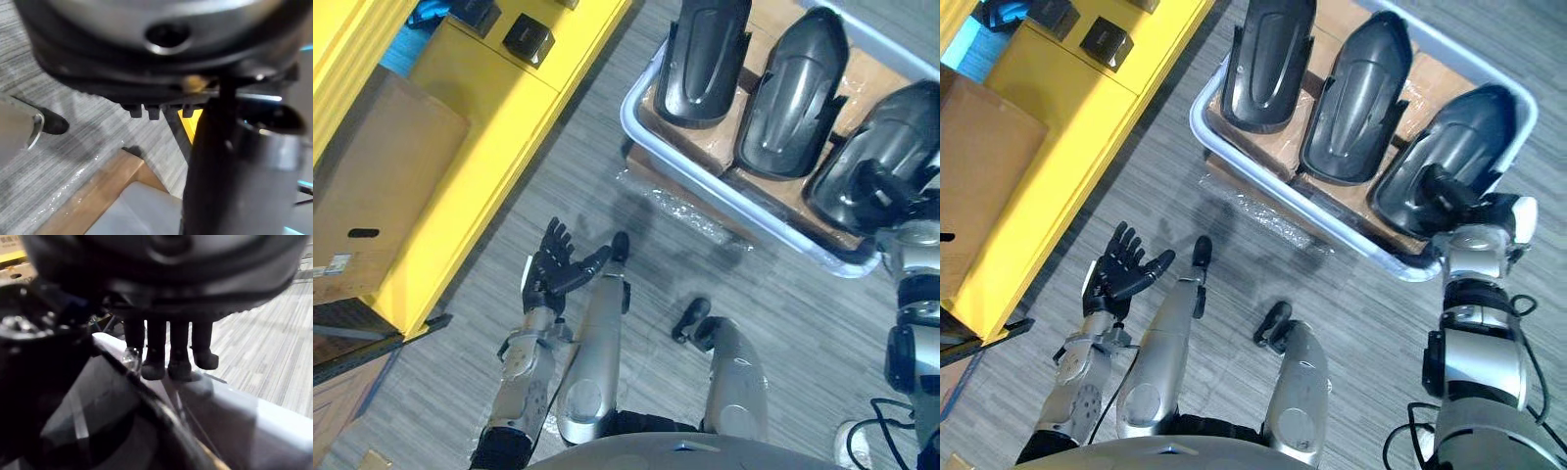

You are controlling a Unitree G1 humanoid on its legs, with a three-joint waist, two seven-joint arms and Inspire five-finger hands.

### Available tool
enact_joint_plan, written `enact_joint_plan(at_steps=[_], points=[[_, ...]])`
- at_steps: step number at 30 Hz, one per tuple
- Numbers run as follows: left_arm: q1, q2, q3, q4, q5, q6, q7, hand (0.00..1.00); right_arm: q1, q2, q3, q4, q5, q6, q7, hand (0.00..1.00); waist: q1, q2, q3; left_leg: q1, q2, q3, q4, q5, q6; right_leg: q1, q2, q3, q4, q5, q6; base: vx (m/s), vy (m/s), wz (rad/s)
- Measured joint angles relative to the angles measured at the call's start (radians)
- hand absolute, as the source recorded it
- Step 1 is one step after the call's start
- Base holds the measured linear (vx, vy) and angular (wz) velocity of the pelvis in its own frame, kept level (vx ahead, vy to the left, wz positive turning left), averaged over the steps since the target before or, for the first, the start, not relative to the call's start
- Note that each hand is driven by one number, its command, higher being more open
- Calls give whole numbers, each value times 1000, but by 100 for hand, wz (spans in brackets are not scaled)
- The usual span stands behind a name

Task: Walk over and take three plastic housings, then place them on the shelf

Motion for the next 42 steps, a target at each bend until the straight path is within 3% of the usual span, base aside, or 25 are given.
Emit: enact_joint_plan(at_steps=[5, 8, 13, 17, 20, 25, 29, 34, 36, 38, 42], points=[[89, 32, 53, -128, -68, 0, -39, 100, 94, 88, 15, -3, -6, -13, -13, 0, -1, -71, 0, 127, -2, 9, -117, 28, 2, 107, 18, -4, -88, 11, 16, 40, -36, 4], [110, 32, 87, -195, -96, 0, -69, 100, 163, 92, 2, -47, -8, -4, -27, 0, -2, -79, 2, 196, -5, 13, -198, 55, 4, 163, 31, -12, -148, 31, 19, 71, -28, 6], [152, 41, 126, -304, -112, 12, -134, 100, 278, 145, -63, -193, -12, 38, -45, 0, -6, -121, -7, 323, -7, 43, -313, 87, 2, 273, 48, -8, -263, 76, 29, 110, -26, -7], [148, 42, 127, -332, -148, 76, -185, 100, 341, 220, -118, -288, -55, 59, -43, 0, -23, -169, -66, 395, -11, 69, -388, 91, 5, 346, 62, -6, -368, 113, 45, 124, -21, -8], [146, 25, 128, -355, -175, 132, -199, 100, 387, 237, -146, -373, -104, 58, -42, 0, -39, -182, -109, 431, -21, 81, -413, 91, 5, 400, 66, -14, -444, 148, 60, 109, -11, -3], [128, 14, 125, -366, -177, 209, -200, 100, 426, 238, -150, -500, -228, 14, -43, 0, -61, -177, -194, 500, -28, 109, -468, 93, 9, 458, 66, -11, -508, 185, 76, 48, 2, -11], [114, 9, 97, -366, -185, 265, -189, 100, 431, 239, -143, -529, -308, -18, -50, 0, -61, -165, -226, 530, -30, 126, -486, 94, 19, 476, 63, -4, -517, 199, 81, -23, 17, -12], [70, 4, 57, -319, -279, 384, -182, 100, 432, 247, -97, -593, -391, -74, -94, 0, -67, -127, -263, 551, -33, 154, -490, 78, 25, 484, 54, 13, -520, 210, 81, -62, 34, -13], [54, -3, 44, -273, -344, 457, -225, 100, 428, 246, -69, -638, -440, -138, -113, 0, -85, -102, -283, 551, -32, 182, -490, 79, 26, 485, 51, 12, -529, 217, 81, -71, 31, -7], [51, 0, 13, -253, -370, 492, -246, 100, 428, 246, -46, -673, -471, -200, -114, 0, -91, -87, -292, 558, -30, 200, -490, 82, 31, 489, 50, 17, -539, 227, 80, -57, 27, -16], [-28, 1, -61, -207, -381, 553, -270, 100, 409, 242, 12, -721, -517, -342, -128, 0, -98, -78, -311, 575, -29, 221, -491, 85, 35, 501, 50, 34, -553, 240, 81, -58, 20, -15]])
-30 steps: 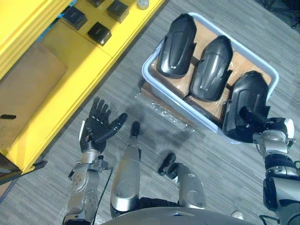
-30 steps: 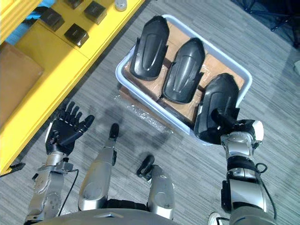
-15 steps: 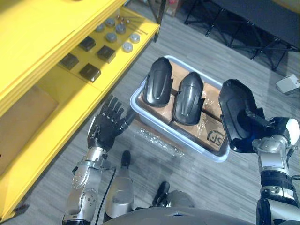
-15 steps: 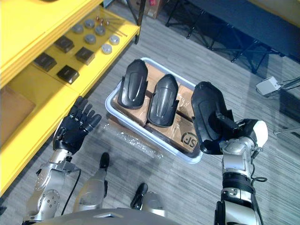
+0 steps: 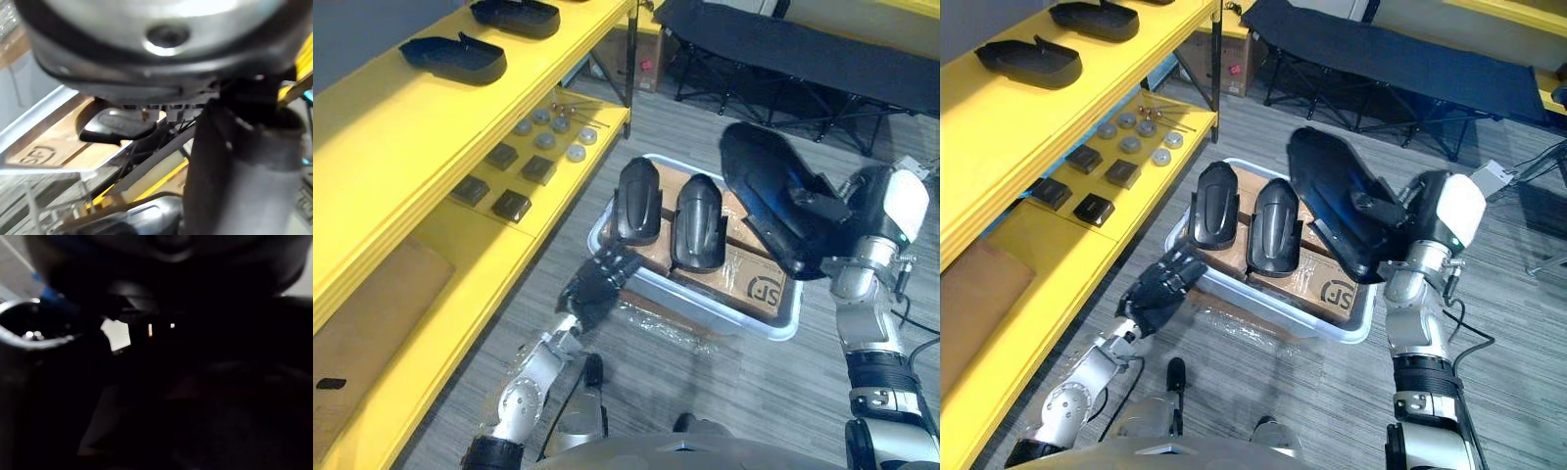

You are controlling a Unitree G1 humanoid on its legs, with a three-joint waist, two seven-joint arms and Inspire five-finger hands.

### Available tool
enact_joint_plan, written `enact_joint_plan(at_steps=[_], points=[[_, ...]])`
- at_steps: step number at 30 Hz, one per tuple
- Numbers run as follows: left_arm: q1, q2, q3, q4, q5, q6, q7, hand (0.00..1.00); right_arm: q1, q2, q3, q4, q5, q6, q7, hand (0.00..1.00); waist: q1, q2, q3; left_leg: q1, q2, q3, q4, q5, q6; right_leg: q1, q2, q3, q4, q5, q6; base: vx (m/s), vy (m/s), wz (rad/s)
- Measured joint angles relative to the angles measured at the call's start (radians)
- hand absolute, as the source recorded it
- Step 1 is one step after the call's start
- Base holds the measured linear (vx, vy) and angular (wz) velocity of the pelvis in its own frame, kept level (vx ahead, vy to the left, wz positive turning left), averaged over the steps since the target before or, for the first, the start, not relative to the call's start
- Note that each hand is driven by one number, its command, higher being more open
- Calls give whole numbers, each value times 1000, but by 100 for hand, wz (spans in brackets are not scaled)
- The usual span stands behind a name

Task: Walk over and take three plastic housings, then place them on the shelf

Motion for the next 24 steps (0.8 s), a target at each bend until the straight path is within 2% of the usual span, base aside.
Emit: enact_joint_plan(at_steps=[4, 8, 11, 15, 20, 24], points=[[-88, -1, -10, 57, -1, -1, -13, 100, -58, -2, 41, -29, 1, -115, -8, 0, -23, 1, -14, 9, 0, 9, 0, 6, 0, -1, -1, 8, -2, 6, 0, -46, 10, -7], [-149, 12, -42, 102, -1, -24, -11, 100, -87, -2, 95, -30, 55, -177, -8, 0, -21, 2, -42, 13, 4, 26, 0, 7, 1, 7, 5, 27, -41, 30, -2, -24, 6, -13], [-184, 12, -85, 125, 2, -35, 3, 100, -86, 12, 161, -30, 83, -191, -3, 0, -23, 2, -42, 27, 2, 33, -1, 8, 7, 25, 6, 32, -60, 41, 0, -8, 8, -9], [-223, 8, -174, 148, 3, -50, 39, 100, -56, 110, 219, -27, 131, -200, 4, 0, -35, 2, -42, 29, 3, 31, 0, 9, 6, 32, 9, 32, -70, 46, -1, 0, 0, 0], [-231, 0, -221, 154, 3, -53, 95, 100, 23, 199, 299, -16, 165, -200, 15, 0, -42, 3, -43, 33, 3, 28, 0, 9, 7, 36, 9, 32, -70, 46, -1, 0, 0, 0], [-231, -2, -231, 181, -20, -109, 114, 100, 54, 232, 328, -4, 222, -199, 14, 0, -41, 4, -44, 34, 2, 22, 0, 6, 3, 40, 10, 30, -71, 45, -2, -3, 0, 2]])
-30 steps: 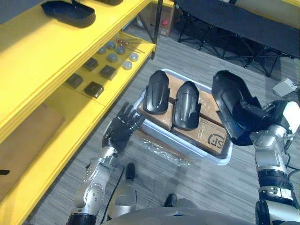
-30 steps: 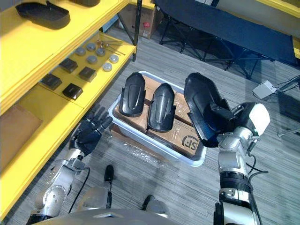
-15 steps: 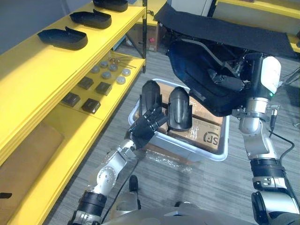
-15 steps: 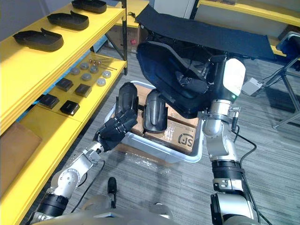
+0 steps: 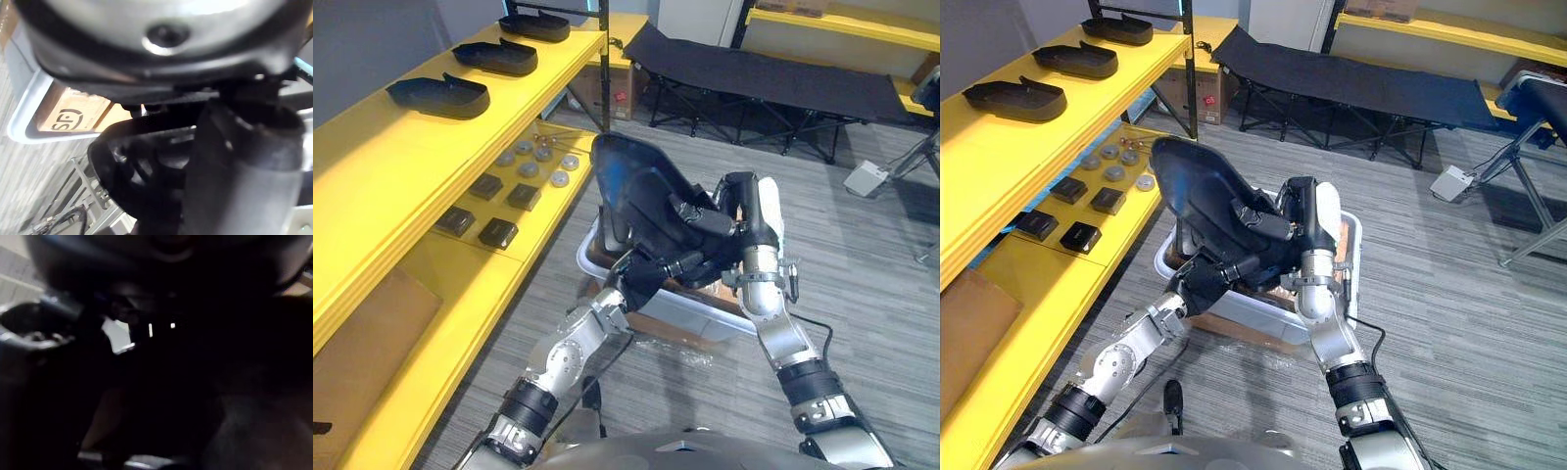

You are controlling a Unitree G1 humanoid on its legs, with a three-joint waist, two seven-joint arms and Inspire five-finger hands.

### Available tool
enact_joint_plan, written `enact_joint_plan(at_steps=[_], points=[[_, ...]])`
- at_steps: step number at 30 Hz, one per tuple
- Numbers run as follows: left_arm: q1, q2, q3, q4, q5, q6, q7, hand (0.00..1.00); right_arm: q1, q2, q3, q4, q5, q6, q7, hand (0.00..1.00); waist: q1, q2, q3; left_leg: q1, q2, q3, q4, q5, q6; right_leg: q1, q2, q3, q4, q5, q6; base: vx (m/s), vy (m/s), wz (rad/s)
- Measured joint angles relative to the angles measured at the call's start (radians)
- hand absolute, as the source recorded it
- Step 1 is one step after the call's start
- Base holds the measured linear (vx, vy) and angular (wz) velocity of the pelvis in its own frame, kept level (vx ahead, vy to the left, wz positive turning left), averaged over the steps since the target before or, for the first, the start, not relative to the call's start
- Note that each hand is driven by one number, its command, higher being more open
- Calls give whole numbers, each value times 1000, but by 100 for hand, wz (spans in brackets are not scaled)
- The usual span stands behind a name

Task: Walk over and take three plastic housings, then place them on the shelf

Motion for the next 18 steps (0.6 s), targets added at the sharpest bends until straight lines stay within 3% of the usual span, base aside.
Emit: enact_joint_plan(at_steps=[1, 2, 12, 18], points=[[0, 0, -2, 0, -17, -14, 5, 100, 1, 6, 3, 1, 23, 1, -1, 0, 0, 0, 0, 0, 0, 0, 0, 0, 0, 2, 0, 0, 0, 0, 0, 0, 0, 0], [0, -1, -3, -1, -35, -33, 12, 0, 2, 17, 11, 6, 33, 1, -6, 0, 0, 0, 0, 1, -1, -1, 0, 0, 0, 2, 0, 0, -2, 0, 0, 0, 0, 0], [0, -6, -10, -5, -132, -182, 208, 0, 77, 88, 87, 39, 181, 6, -49, 0, 2, -3, -23, -8, -6, -23, 0, -1, -3, 13, 3, -24, -20, -3, -5, 10, -6, 6], [13, -12, 8, 22, -126, -202, 254, 0, 96, 118, 148, 39, 203, -2, -92, 0, 4, -22, -35, -7, -7, -27, 0, 0, -1, 21, 6, -28, -32, -2, -4, 6, -4, 1]])
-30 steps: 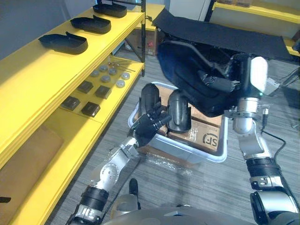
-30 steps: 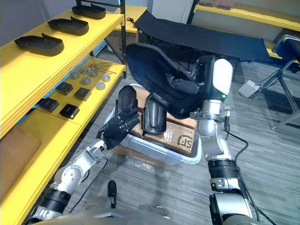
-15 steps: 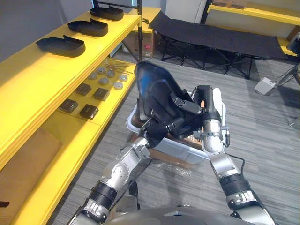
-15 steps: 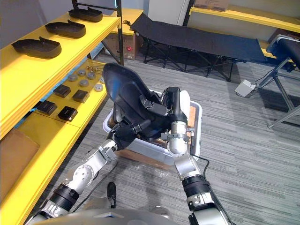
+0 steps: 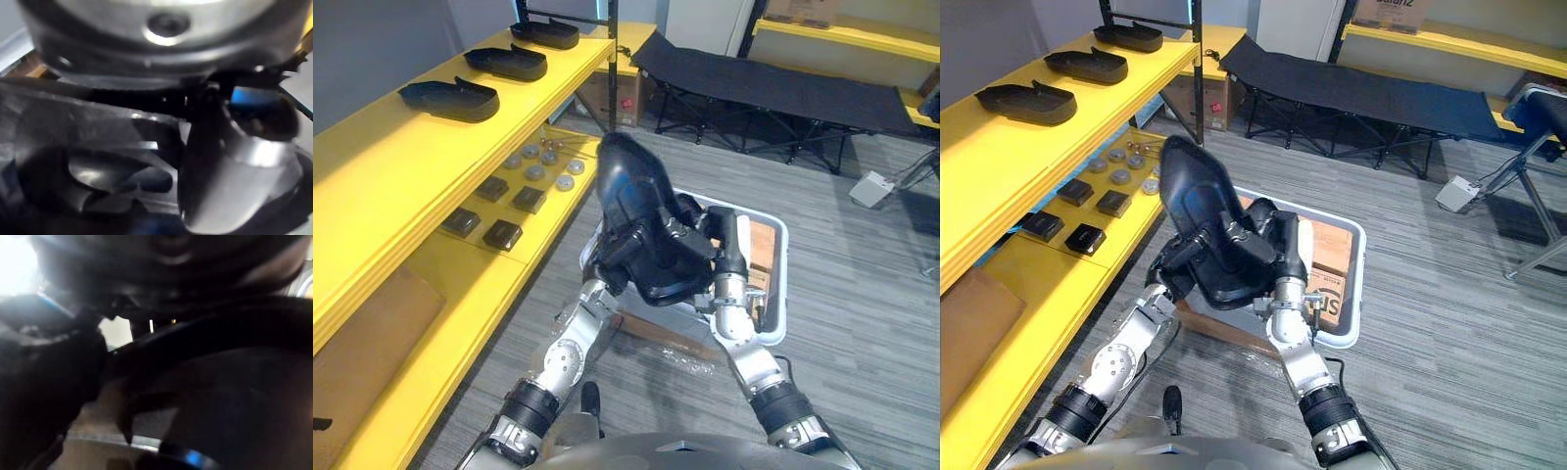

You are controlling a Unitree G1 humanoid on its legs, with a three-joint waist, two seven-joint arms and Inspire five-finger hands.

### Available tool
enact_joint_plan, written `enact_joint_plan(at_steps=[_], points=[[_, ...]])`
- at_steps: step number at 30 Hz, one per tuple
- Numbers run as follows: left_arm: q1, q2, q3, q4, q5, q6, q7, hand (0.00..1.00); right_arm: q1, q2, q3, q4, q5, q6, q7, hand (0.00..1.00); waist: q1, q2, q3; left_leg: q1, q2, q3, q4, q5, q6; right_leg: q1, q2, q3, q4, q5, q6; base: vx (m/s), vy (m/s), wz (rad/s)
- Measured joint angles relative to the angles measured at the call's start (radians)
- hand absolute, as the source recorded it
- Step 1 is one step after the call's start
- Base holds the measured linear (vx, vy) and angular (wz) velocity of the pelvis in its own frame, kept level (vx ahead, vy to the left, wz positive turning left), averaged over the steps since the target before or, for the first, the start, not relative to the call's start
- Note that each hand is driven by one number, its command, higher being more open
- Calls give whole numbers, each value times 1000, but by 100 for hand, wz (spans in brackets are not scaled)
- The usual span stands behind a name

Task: Walk over and take three plastic housings, then place them on the shelf

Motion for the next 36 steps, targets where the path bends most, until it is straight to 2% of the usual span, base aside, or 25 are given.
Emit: enact_joint_plan(at_steps=[3, 6, 7, 11, 14, 17, 19, 21, 25, 27, 29, 33, 36], points=[[6, 1, -4, 11, 7, 0, 0, 0, 21, 6, 14, 0, 13, 0, -17, 0, 5, -15, -10, 0, -4, -2, 0, 0, 0, 4, -1, -5, 0, 0, 0, 18, -6, 7], [8, 1, -10, 11, 7, 0, 0, 0, 23, 0, 20, 1, 15, 0, -26, 0, 5, -17, -11, 0, -6, -2, 0, -1, -1, 5, -4, -5, -1, 0, 0, 1, 1, 1], [8, 1, -12, 11, 4, 0, 0, 0, 23, -2, 22, 1, 16, -1, -28, 100, 5, -17, -11, 0, -6, -2, 0, -4, -4, 5, -4, -5, -1, -1, -1, 0, 0, 0], [16, 1, -13, 11, -11, -2, -20, 0, 31, -10, 35, 1, 26, -30, -30, 100, 4, -18, -12, 1, -6, -1, 0, -4, -4, 5, -5, -4, -1, -1, -1, 0, 0, 0], [30, 2, -16, 11, -33, -36, -35, 0, 51, -15, 56, 0, 69, -96, -29, 100, 4, -23, -14, 1, -6, 0, 0, -4, -4, 4, -5, -3, -1, -1, -1, 0, 0, 0], [48, -1, -15, -28, -24, -102, -36, 0, 70, -17, 79, -4, 106, -142, -24, 100, 4, -24, -15, 1, -8, 4, 0, -3, -4, -3, -7, -5, 10, -5, -7, -1, 3, -1], [70, -16, -1, -100, 12, -144, -33, 0, 94, -17, 87, -23, 133, -150, -8, 100, 6, -24, -15, 1, -9, 5, 0, -3, -4, -9, -8, -4, 20, -8, -12, -1, 5, -2], [90, -54, 14, -209, 154, -203, -2, 0, 137, -6, 90, -64, 173, -183, 70, 100, 12, -24, -15, 1, -10, 5, 0, -4, -4, -9, -8, -4, 20, -9, -12, 0, 0, 0], [118, -86, 95, -354, 481, -272, 71, 0, 175, -10, 61, -194, 235, -257, 237, 100, 5, -19, -18, 1, -7, 5, 0, -5, -5, -10, -5, -3, 21, -10, -12, 0, 0, 0], [165, -82, 177, -377, 708, -299, 150, 0, 202, -10, -18, -289, 334, -313, 362, 100, -2, -7, -25, 0, -8, 5, 0, -6, -3, -11, -7, -3, 19, -12, -14, 0, 0, 0], [208, -72, 240, -376, 818, -301, 204, 0, 227, -12, -94, -340, 368, -346, 416, 100, -8, 1, -30, -1, -8, 5, 0, -9, 0, -13, -7, -2, 18, -12, -13, 0, 0, 0], [283, -46, 329, -377, 982, -301, 294, 0, 299, -15, -251, -370, 379, -362, 469, 100, -11, 4, -31, -10, -7, 13, 0, -11, 1, -24, -8, 5, 17, -14, -10, 0, 3, -5], [326, -27, 366, -383, 1084, -300, 331, 0, 381, -30, -302, -371, 507, -347, 562, 100, -24, 13, -37, -29, -6, 25, 0, -11, 1, -51, -11, 16, 18, -12, -13, 12, 8, -9]])
